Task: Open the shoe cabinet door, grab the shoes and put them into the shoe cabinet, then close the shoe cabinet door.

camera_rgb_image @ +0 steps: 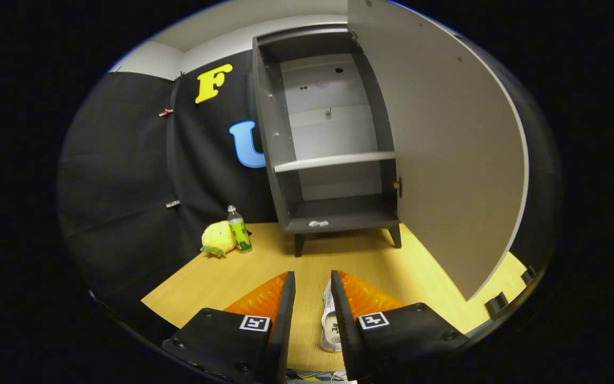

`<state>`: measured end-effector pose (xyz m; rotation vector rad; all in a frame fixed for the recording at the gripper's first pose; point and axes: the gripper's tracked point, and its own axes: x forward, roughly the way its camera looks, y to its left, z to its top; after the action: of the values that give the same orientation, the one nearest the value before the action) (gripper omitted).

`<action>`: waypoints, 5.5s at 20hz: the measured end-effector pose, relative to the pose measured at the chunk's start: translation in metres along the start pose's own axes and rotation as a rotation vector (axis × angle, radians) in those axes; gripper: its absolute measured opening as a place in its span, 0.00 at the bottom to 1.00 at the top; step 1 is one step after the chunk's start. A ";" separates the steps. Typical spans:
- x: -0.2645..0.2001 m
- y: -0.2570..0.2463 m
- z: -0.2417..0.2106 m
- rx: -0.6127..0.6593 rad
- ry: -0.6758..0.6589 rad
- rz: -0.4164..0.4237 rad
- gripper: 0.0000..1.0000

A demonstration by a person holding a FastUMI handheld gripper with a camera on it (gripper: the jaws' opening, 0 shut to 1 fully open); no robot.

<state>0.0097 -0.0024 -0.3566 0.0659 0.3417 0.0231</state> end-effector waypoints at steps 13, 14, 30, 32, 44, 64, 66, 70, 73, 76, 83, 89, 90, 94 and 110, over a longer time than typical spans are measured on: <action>0.085 -0.028 -0.133 0.019 0.314 -0.124 0.45; 0.090 -0.030 -0.135 0.012 0.329 -0.130 0.45; 0.118 -0.036 -0.146 -0.070 0.429 -0.140 0.05; 0.118 -0.036 -0.142 -0.064 0.420 -0.146 0.05; 0.085 -0.029 -0.046 -0.080 0.334 -0.073 0.05; 0.201 -0.016 0.273 -0.153 -0.085 -0.120 0.05; 0.223 -0.022 0.290 -0.172 -0.099 -0.132 0.05; 0.277 -0.031 0.325 -0.210 -0.135 -0.145 0.05; 0.321 -0.037 0.343 -0.231 -0.143 -0.143 0.05; 0.362 -0.046 0.347 -0.231 -0.125 -0.146 0.05; 0.404 -0.053 0.340 -0.204 -0.081 -0.136 0.05; 0.411 -0.059 0.322 -0.187 -0.031 -0.137 0.05; 0.411 -0.056 0.320 -0.184 -0.028 -0.132 0.05; 0.414 -0.053 0.316 -0.154 -0.026 -0.125 0.05; 0.386 -0.036 0.307 -0.093 -0.015 -0.118 0.70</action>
<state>0.4762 -0.0438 -0.1996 -0.0461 0.3286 -0.0780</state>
